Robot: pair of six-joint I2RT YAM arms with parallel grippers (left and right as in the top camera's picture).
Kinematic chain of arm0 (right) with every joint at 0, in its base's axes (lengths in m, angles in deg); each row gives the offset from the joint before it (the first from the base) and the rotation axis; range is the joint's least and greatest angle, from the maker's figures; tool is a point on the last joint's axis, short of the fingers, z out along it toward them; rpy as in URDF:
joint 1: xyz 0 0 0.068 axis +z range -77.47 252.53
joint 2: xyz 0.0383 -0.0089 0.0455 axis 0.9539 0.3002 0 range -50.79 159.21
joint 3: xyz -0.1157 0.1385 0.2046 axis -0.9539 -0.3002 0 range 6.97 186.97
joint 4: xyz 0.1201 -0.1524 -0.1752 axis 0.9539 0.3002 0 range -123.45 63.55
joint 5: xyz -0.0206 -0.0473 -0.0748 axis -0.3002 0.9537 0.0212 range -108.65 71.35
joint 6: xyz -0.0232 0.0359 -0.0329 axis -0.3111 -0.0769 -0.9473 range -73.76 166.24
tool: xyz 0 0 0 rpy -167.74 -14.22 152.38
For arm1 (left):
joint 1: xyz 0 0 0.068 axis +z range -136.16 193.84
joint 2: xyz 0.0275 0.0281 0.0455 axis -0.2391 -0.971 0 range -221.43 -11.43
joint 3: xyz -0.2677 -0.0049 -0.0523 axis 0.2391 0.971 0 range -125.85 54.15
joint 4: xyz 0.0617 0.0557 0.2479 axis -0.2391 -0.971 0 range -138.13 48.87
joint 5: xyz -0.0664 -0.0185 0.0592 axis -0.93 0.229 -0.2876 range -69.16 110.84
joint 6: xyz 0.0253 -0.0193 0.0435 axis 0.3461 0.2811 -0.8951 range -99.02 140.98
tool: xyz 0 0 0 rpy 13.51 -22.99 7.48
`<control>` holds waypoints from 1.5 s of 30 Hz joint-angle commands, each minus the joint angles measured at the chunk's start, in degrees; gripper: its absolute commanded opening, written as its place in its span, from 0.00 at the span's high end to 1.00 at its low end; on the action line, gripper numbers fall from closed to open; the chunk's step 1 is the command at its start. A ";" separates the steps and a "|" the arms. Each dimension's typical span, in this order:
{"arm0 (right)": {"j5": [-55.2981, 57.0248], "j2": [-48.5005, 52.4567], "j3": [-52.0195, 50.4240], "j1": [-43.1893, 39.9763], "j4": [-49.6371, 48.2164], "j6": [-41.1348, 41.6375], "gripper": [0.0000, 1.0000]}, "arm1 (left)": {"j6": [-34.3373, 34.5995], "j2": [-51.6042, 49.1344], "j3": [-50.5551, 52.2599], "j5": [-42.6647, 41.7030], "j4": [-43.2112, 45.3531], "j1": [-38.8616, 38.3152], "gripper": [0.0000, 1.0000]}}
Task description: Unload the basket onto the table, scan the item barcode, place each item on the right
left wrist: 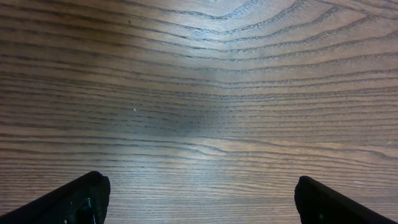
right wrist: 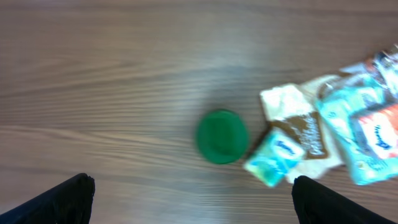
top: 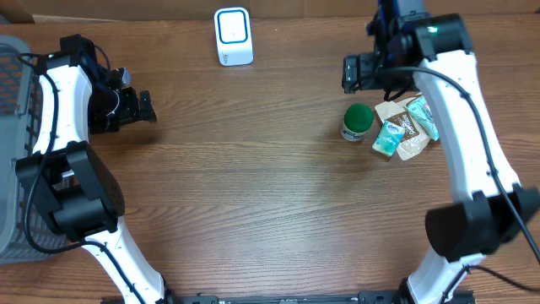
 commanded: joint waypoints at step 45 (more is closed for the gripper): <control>-9.84 -1.49 0.81 1.25 5.86 2.12 0.00 | 6.64 27.58 -8.90 0.11 -3.21 -4.26 0.01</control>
